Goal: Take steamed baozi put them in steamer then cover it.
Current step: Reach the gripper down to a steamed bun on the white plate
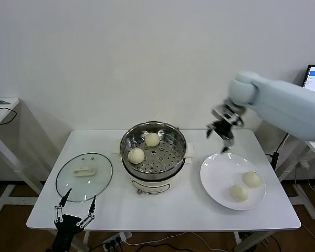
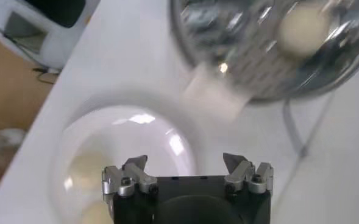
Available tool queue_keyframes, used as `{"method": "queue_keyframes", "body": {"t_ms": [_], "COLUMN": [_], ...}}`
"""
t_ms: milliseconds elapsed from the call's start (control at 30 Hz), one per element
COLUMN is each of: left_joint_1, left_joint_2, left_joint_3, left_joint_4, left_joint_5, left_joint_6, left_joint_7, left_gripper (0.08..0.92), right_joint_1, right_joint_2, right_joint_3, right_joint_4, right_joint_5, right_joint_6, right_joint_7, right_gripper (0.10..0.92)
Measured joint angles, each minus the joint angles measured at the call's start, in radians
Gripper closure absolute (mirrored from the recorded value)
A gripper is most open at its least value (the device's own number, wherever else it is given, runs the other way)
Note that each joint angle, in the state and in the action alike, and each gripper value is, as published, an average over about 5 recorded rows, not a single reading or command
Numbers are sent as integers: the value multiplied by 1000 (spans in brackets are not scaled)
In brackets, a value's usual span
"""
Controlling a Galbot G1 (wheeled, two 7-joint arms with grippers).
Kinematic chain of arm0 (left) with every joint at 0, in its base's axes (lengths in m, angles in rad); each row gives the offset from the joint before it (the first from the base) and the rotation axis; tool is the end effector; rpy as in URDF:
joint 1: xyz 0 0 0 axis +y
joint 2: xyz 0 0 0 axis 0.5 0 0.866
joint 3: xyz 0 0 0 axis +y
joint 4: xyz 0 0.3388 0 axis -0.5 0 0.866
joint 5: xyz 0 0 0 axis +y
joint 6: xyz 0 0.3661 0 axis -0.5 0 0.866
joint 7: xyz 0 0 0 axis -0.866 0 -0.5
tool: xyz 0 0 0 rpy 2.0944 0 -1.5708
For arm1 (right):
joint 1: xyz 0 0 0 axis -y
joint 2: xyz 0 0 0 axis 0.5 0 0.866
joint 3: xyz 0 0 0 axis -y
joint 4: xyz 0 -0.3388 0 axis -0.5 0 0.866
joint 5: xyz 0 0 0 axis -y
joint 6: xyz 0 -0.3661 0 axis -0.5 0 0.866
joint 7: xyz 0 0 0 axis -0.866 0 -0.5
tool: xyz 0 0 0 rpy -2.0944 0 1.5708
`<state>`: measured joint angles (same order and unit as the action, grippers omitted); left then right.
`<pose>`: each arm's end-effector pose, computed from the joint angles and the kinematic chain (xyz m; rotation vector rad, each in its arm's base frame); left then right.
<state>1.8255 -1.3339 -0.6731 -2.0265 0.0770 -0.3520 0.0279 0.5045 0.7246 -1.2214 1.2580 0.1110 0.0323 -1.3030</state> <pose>0.1183 0.0893 -0.3430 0.1796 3.0495 0.5329 0.5549 -0.1106 -0.0710 1.5526 -1.0949 1.5312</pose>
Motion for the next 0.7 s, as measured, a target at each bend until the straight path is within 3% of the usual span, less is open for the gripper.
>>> {"method": "queue_keyframes", "body": {"t_ms": [300, 700], "left_joint_1": [12, 17], "left_joint_2": [-1, -2], "left_joint_3": [1, -7], "left_joint_4": [2, 5], "left_joint_5": [14, 18], "left_joint_6": [-3, -5], "left_joint_7": [-3, -5], "left_gripper": [177, 177], "right_joint_1": [-188, -370], "right_joint_2": [-106, -128], "right_joint_3": [92, 191], "right_joint_4": [21, 8], "right_joint_5": [-87, -148], "right_joint_6": [6, 0], "right_joint_7": [42, 105], "right_gripper": [203, 203]}}
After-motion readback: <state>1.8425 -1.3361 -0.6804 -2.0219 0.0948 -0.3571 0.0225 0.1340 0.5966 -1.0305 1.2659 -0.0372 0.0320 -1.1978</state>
